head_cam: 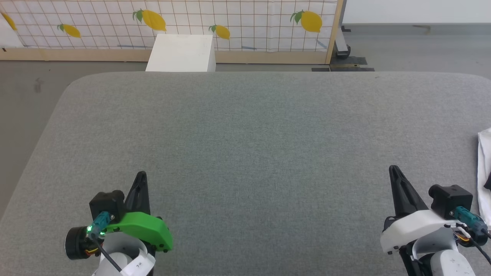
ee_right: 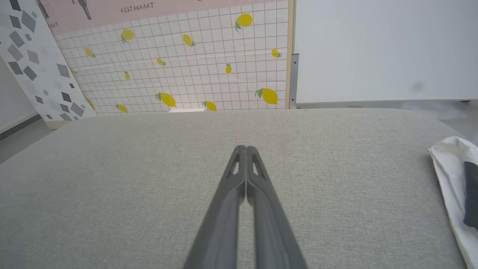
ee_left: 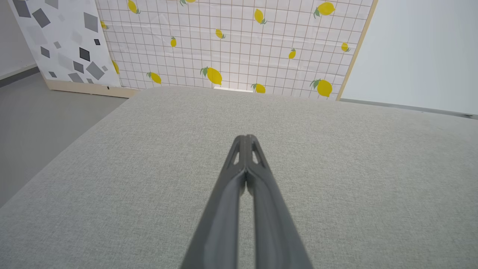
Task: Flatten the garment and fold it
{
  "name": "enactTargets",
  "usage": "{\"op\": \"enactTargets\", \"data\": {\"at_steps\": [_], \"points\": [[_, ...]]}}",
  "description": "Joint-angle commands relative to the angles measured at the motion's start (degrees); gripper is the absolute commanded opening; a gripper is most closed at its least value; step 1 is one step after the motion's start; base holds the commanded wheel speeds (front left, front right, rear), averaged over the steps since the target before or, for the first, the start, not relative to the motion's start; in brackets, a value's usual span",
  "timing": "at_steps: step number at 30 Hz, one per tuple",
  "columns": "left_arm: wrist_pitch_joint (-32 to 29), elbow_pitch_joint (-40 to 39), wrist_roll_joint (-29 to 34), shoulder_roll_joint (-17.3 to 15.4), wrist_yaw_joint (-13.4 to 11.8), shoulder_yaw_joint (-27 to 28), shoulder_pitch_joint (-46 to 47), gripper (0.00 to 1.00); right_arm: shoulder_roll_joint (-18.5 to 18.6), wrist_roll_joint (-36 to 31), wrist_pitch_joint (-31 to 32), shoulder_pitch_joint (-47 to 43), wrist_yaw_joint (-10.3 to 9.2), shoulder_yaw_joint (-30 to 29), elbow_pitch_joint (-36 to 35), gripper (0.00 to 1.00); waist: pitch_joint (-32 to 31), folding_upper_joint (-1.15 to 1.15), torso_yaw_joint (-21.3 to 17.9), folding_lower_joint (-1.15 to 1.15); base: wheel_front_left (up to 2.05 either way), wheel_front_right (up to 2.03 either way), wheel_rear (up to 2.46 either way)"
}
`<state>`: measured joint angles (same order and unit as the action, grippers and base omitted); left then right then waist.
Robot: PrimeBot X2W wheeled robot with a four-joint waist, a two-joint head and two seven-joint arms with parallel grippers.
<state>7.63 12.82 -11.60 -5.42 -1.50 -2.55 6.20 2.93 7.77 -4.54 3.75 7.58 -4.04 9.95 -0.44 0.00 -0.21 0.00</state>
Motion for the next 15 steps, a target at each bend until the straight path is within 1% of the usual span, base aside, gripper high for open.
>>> {"op": "enactTargets", "data": {"at_steps": [1, 15], "points": [[-0.34, -0.55, 0.93, 0.21, 0.26, 0.21, -0.91, 0.0, -0.01, -0.49, 0.11, -0.83, -0.02, 0.18, -0.56, 0.0, 0.01, 0.0, 0.0, 0.0, 0.0, 0.0, 0.0], [-1.4, -2.34, 2.48, 0.55, 0.44, 0.55, -1.68, 0.0, -0.02, -1.55, 0.76, -1.26, -0.03, 0.74, -1.92, 0.0, 0.07, 0.0, 0.04, 0.0, 0.0, 0.0, 0.0]]}}
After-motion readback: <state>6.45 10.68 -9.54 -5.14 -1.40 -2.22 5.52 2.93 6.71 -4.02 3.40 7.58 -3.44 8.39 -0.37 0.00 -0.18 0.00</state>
